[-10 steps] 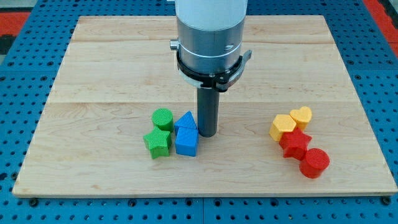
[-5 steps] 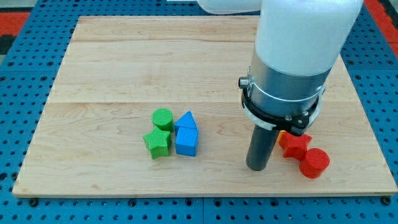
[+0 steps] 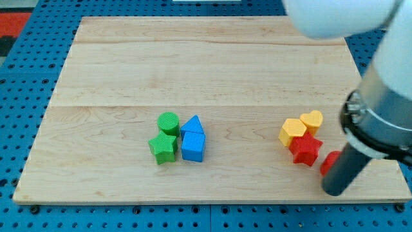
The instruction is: Move the red star diagonally top left to the hexagon
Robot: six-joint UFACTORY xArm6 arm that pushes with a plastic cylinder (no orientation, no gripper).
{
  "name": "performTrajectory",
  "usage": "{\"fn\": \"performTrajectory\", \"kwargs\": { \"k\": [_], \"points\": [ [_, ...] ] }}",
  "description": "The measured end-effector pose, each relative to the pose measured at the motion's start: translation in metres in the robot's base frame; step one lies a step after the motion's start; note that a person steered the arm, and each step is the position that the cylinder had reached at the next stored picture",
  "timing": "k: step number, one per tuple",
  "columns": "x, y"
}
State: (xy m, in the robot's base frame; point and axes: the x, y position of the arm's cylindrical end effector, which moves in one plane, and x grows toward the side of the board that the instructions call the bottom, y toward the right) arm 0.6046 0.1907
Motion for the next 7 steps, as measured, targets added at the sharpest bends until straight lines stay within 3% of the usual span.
{"fn": "performTrajectory", "kwargs": {
  "k": [4,6,7],
  "points": [
    [-0.017,0.025],
    [-0.008,0.073],
    [-0.034,0.088]
  ]
}}
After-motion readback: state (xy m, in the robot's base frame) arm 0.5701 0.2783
